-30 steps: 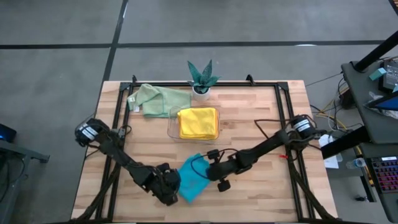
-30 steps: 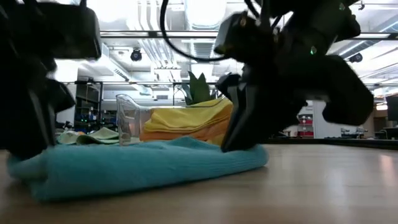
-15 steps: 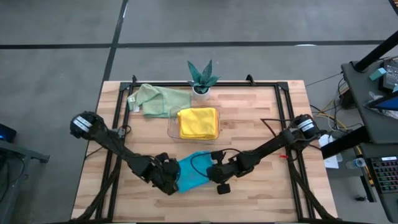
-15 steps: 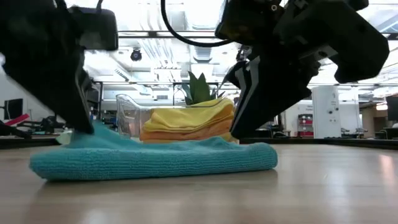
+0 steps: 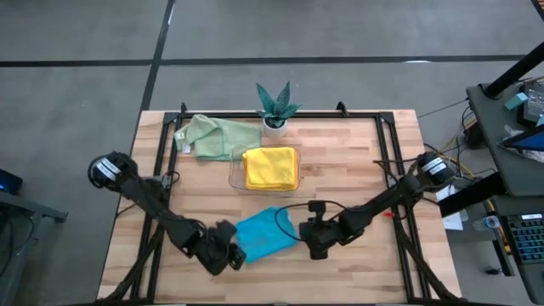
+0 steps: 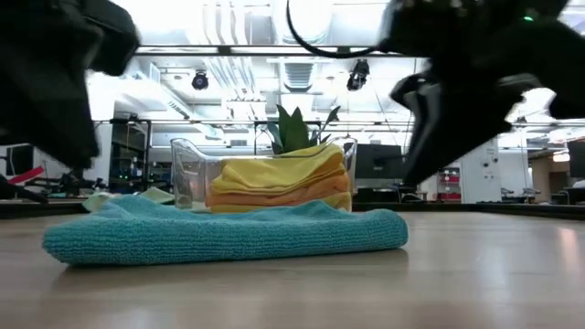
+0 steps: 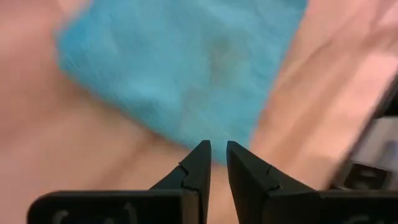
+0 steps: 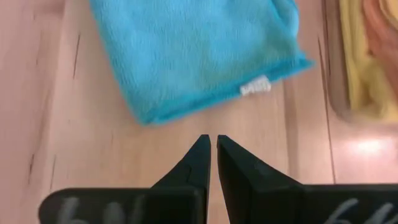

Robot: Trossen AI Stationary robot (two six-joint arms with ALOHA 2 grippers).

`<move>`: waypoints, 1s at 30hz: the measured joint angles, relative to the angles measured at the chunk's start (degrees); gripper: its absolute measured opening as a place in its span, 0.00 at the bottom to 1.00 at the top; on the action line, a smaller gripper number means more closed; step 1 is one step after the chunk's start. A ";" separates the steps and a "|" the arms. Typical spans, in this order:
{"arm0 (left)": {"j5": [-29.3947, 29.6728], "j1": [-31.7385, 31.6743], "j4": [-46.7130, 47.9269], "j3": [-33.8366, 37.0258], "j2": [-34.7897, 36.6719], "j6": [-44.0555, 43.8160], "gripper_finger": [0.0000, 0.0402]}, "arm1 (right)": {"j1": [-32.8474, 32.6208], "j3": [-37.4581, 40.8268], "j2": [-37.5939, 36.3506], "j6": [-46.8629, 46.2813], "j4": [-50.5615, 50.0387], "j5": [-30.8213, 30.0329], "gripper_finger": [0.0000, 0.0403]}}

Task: Fold microfiber towels
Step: Put the blue folded microfiber towel into the transparent bin

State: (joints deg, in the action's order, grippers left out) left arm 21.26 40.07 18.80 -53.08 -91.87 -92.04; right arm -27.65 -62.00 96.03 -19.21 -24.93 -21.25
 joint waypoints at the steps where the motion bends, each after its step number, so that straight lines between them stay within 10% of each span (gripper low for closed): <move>1: 0.04 0.87 -1.89 0.00 -0.48 -2.81 0.09 | -0.22 1.08 -0.68 -0.68 -0.06 -0.07 0.06; 13: 8.43 5.56 -12.25 0.02 -1.95 -13.56 0.25 | -0.47 8.78 -8.70 -15.84 -0.09 0.63 0.10; 23: 10.42 4.62 -12.41 1.70 -4.07 -25.25 0.60 | -0.44 14.65 -9.68 -28.19 9.31 -4.76 0.48; 30: 11.39 3.24 -12.23 3.16 -6.27 -26.54 0.65 | 1.70 18.36 -8.22 -28.12 23.49 -3.76 0.67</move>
State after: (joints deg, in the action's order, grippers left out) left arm 32.65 43.31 6.57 -49.92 -98.15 -118.59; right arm -25.95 -43.64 87.81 -47.33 -1.44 -25.02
